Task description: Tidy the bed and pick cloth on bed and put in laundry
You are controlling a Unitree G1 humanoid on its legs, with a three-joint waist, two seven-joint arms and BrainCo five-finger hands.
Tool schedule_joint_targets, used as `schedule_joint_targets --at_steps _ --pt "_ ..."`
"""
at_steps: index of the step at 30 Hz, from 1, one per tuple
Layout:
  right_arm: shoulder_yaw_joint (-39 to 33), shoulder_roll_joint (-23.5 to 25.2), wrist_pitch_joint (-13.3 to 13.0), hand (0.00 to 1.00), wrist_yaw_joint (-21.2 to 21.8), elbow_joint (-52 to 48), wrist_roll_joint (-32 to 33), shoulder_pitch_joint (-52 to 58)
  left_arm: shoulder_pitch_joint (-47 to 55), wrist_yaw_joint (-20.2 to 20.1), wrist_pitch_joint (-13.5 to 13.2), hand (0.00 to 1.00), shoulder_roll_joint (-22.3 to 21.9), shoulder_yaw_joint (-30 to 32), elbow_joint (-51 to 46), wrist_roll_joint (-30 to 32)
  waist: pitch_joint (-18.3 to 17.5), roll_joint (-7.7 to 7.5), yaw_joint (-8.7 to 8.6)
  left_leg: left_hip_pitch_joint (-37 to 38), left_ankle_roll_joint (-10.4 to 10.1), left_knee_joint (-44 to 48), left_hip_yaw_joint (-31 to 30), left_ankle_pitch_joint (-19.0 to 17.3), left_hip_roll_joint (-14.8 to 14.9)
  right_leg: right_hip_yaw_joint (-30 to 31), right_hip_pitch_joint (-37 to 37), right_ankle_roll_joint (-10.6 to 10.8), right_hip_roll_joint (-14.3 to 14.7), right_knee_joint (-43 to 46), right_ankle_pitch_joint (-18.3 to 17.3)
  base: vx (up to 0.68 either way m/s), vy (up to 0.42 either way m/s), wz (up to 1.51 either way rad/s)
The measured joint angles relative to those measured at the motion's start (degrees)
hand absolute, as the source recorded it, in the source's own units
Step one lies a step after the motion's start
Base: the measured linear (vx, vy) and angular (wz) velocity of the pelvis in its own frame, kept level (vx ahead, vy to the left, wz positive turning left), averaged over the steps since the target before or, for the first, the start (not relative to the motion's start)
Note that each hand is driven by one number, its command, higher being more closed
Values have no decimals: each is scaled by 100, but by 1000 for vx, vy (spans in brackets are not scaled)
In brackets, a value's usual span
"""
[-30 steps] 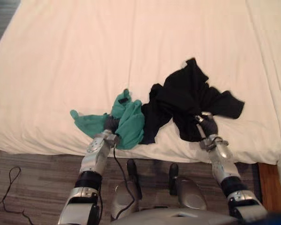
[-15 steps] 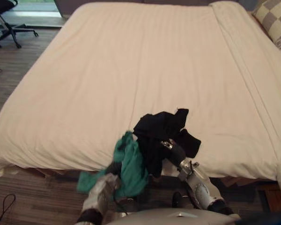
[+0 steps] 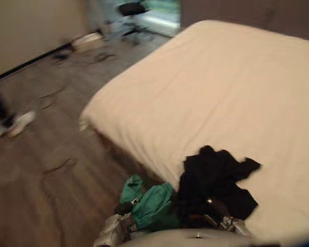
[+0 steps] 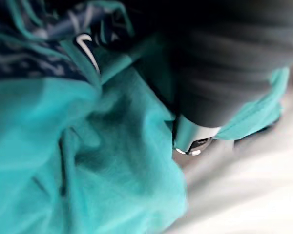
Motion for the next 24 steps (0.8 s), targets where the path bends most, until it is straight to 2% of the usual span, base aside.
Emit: schedule_joint_targets --at_steps 1,2,3,4,5,6,7,9,11,13,14,15,17,18,20,21,22,23,24 --pt "-78 -40 10 100 -82 88 -124 5 4 -3 -23 100 -51 -16 6 28 -5 83 -24 -27 19 -86 -102 148 -37 -9 -72 -49 -10 321 14 -21 133 258" --pt "-237 -134 30 100 -207 276 -348 -57 -1 -7 -135 100 -179 101 8 159 118 311 3 -53 -38 -486 -482 465 9 208 -374 -236 234 184 -181 -70 89 242" --pt "-288 -140 16 100 -332 424 -493 -180 -41 -7 -201 100 -143 209 43 223 212 217 -20 -55 -206 -777 -759 771 -211 61 -265 27 282 -533 189 -28 53 218" --pt "-394 -142 47 100 -462 651 -609 -243 -53 -15 -228 100 -69 232 29 232 256 182 20 -44 -246 -517 -459 296 -151 -298 -179 26 214 -605 271 107 78 171" --pt "-691 -33 115 100 -749 815 -735 -297 -54 -29 -273 100 -17 257 59 289 284 36 110 127 -178 44 79 -415 -70 -631 -92 100 -47 -556 312 191 11 92" --pt "-789 -28 145 100 -854 816 -759 -313 -50 -29 -265 100 -18 250 64 381 299 59 103 205 -226 168 204 -565 -4 -738 7 141 -116 -513 339 200 7 70" --pt "-872 -50 176 100 -952 817 -800 -333 -29 -35 -262 100 -35 238 94 443 298 134 79 309 -283 129 201 -614 35 -813 49 169 -130 -496 365 143 69 55" --pt "-1185 -92 403 100 -1195 937 -858 -489 -46 -38 -260 100 -65 249 268 675 283 302 81 342 -179 -14 -78 -572 -174 -860 54 216 -168 -532 430 61 194 62" --pt "-1323 -81 542 100 -1287 993 -1048 -514 -51 -49 -234 100 8 240 287 853 282 278 137 357 -169 -312 -320 -425 -389 -964 148 239 -167 -746 423 -4 159 75" --pt "-1700 -40 675 100 -1386 1020 -1145 -539 -132 -85 -193 100 70 240 508 1069 290 325 73 475 -308 -995 -715 -21 -635 -1312 221 380 -178 -773 505 -31 93 92" --pt "-1775 -23 717 100 -1395 1022 -1157 -540 -142 -112 -164 100 73 242 556 1131 296 337 74 565 -333 -1171 -786 32 -673 -1387 266 418 -174 -757 527 -25 63 67" --pt "-1920 23 811 100 -1419 1021 -1200 -547 -172 -148 -85 100 97 250 698 1241 324 304 80 634 -287 -1193 -812 -133 -682 -1533 401 430 -225 -682 541 -18 36 64" --pt "-2061 30 980 100 -1482 1023 -1203 -532 -179 -185 31 100 104 357 721 1380 356 241 77 861 -256 -1194 -439 -334 -599 -1661 664 249 -228 -599 657 -14 32 52" --pt "-2078 25 1068 100 -1508 1016 -1197 -499 -158 -258 76 100 108 356 725 1528 330 296 69 964 -248 -1194 -309 -344 -555 -1663 697 149 -238 -421 717 -16 85 33" --pt "-2126 8 1101 100 -1516 1001 -1169 -497 -150 -300 162 100 139 344 727 1577 305 336 59 984 -248 -1195 -373 -345 -532 -1545 623 -34 -315 -47 775 -3 113 26" --pt "-2228 8 1099 100 -1518 929 -1081 -475 -160 -308 238 100 191 259 724 1582 286 368 23 967 -262 -1193 -532 -303 -494 -1059 345 -323 -254 232 672 1 120 40" --pt "-2214 37 1100 100 -1504 887 -982 -438 -211 -322 342 100 291 97 729 1581 301 378 -9 938 -321 -1192 -707 -256 -461 -332 171 -224 26 217 466 -32 120 66" --pt "-2182 44 1114 100 -1459 909 -905 -342 -307 -352 491 100 357 34 772 1581 342 323 -25 946 -340 -1193 -881 -242 -457 297 44 -150 317 206 340 -36 72 71" --pt "-2157 45 1129 100 -1438 908 -904 -257 -364 -374 557 100 392 -1 830 1581 343 307 -20 948 -343 -1193 -978 -241 -458 535 24 -180 439 196 310 -45 30 63"
